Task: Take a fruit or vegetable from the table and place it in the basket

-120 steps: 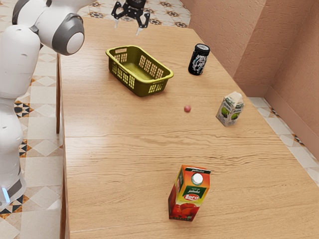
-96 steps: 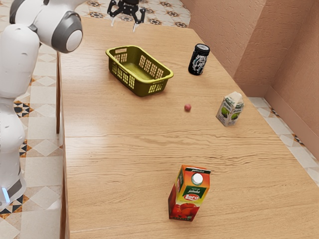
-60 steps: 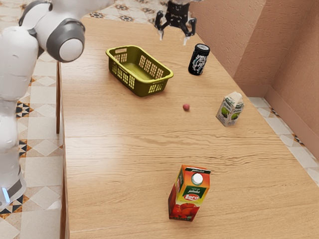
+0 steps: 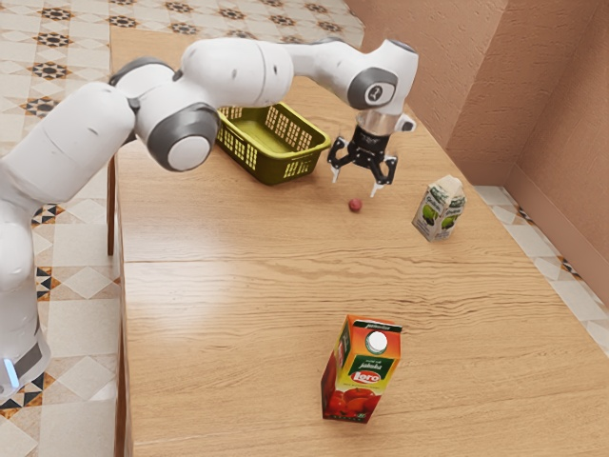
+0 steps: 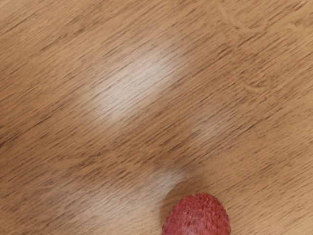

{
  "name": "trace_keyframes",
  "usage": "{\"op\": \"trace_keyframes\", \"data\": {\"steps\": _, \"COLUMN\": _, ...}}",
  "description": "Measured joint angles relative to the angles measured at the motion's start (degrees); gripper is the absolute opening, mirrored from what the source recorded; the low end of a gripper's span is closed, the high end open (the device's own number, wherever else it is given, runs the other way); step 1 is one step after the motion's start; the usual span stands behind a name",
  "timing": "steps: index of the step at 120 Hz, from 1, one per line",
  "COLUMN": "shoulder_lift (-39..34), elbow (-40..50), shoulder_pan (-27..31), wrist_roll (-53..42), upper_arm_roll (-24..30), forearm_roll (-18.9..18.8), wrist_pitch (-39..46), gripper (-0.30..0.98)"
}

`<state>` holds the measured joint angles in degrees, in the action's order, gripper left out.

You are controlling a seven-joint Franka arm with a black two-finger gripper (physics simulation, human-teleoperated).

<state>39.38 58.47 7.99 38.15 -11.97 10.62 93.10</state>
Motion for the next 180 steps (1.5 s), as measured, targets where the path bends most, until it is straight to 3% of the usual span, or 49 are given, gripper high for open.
{"op": "trace_keyframes", "data": {"steps": 92, "shoulder_lift": 0.42, "elbow": 2.88, "shoulder_pan": -1.78, "wrist_roll": 0.87, "upper_arm_roll": -0.15, "forearm_roll": -0.3, "wrist_pitch": 1.19, "gripper": 0.69}}
{"op": "trace_keyframes", "data": {"steps": 116, "shoulder_lift": 0.99, "elbow": 2.83, "shoulder_pan": -2.17, "wrist_roll": 0.83, "upper_arm_roll": -0.09, "forearm_roll": -1.93, "wrist_pitch": 1.54, "gripper": 0.65}}
{"op": "trace_keyframes", "data": {"steps": 129, "shoulder_lift": 0.95, "elbow": 2.81, "shoulder_pan": -2.55, "wrist_roll": 0.79, "upper_arm_roll": -0.07, "forearm_roll": -2.23, "wrist_pitch": 1.6, "gripper": 0.57}}
{"op": "trace_keyframes", "data": {"steps": 161, "shoulder_lift": 0.93, "elbow": 2.73, "shoulder_pan": -2.54, "wrist_roll": -0.21, "upper_arm_roll": -0.06, "forearm_roll": -2.44, "wrist_pitch": 1.5, "gripper": 0.22}}
{"op": "trace_keyframes", "data": {"steps": 180, "shoulder_lift": 0.88, "elbow": 2.72, "shoulder_pan": -2.55, "wrist_roll": -0.74, "upper_arm_roll": -0.02, "forearm_roll": -2.55, "wrist_pitch": 1.27, "gripper": 0.15}}
